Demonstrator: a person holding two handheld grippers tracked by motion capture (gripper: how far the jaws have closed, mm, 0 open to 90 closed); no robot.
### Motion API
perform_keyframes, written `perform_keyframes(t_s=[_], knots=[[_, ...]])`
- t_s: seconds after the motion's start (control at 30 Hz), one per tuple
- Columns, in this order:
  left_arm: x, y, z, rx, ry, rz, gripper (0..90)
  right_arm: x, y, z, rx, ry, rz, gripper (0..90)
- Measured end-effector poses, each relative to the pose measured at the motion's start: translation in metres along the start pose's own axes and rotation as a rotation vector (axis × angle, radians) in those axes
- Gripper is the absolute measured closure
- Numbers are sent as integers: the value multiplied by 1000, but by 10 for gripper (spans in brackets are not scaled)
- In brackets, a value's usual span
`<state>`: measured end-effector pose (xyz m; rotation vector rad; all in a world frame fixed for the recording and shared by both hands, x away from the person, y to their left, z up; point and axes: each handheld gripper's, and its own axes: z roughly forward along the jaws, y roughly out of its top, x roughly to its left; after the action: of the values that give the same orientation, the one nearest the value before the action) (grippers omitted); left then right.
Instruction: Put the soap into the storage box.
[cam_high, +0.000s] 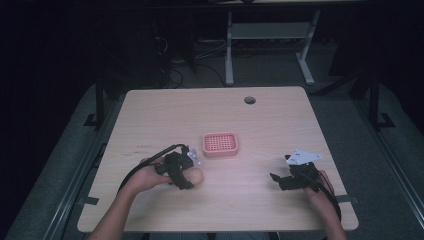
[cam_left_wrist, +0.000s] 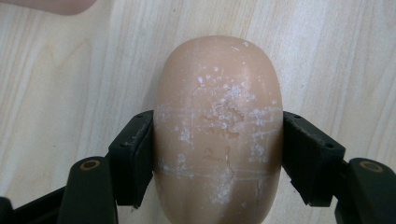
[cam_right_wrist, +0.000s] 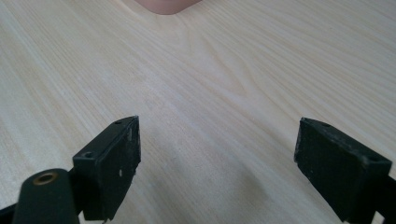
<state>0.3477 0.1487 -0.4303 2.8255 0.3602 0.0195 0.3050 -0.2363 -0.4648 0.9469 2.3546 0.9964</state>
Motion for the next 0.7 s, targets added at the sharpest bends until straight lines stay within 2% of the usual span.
perform_keyframes(t_s=[0.13, 0.23, 0.7], knots=[[2, 1, 0, 2, -10, -2, 322, 0, 0, 0, -1, 1, 3, 139], [2, 3, 0, 8, -1, -3, 322, 0, 0, 0, -5, -1, 3, 139], [8, 18, -4, 0, 9, 28, 321, -1, 0, -3, -30, -6, 30, 139]])
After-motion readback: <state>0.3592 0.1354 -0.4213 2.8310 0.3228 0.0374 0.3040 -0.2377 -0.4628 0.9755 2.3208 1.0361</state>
